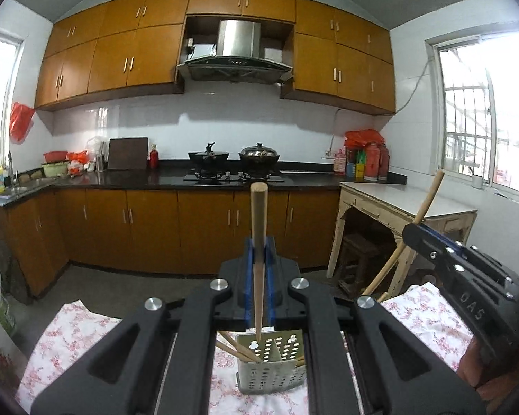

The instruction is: Organize utensils

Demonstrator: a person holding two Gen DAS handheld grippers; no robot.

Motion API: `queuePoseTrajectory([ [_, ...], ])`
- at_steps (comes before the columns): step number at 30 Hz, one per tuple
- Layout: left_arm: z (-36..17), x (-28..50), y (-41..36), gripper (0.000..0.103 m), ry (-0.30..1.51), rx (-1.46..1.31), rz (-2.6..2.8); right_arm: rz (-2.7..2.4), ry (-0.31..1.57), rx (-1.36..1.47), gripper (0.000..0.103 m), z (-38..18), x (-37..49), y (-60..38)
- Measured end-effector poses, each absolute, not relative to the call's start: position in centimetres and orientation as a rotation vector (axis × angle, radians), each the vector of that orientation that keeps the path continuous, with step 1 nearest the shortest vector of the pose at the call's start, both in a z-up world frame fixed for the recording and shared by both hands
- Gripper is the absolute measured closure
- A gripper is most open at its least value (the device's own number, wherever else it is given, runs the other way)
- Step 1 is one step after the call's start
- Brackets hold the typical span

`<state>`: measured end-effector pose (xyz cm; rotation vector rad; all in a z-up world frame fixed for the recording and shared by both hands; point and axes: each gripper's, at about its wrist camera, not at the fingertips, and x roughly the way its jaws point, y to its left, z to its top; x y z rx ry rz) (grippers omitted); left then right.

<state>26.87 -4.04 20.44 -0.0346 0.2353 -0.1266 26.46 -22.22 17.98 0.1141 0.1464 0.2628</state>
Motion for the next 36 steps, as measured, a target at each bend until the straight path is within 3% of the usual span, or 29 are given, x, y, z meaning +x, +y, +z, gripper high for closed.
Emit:
queuePoseTrajectory([
  [12,17.0,30.8,-3.8,0.095,0.316,-0.043,-0.124,0.225,0.242,0.137,0.095,12.9,31.0,-21.6],
  [30,13.6,32.9,-2.9,0.093,0.419,-0.058,-0.108,0.236,0.33,0.148,0.095,11.1,32.6,-21.0],
  [31,13.8,32.8,-2.7,0.083,0.418,-0.061,-0.106,0.238,0.329,0.151,0.091,11.2,32.5,-21.1],
  [32,13.9,32.6,-2.4,0.067,0.409,-0.065,-0.1,0.237,0.327,0.155,0.076,11.4,32.3,-21.2],
  [33,14.1,32.4,-2.2,0.058,0.399,-0.068,-0.094,0.234,0.32,0.163,0.066,11.6,32.1,-21.5],
  [34,14.4,32.1,-1.9,0.057,0.39,-0.074,-0.092,0.227,0.306,0.17,0.055,11.8,31.8,-21.7],
  [36,14.9,31.6,-1.5,0.055,0.383,-0.084,-0.093,0.226,0.293,0.174,0.055,12.4,31.3,-21.9],
])
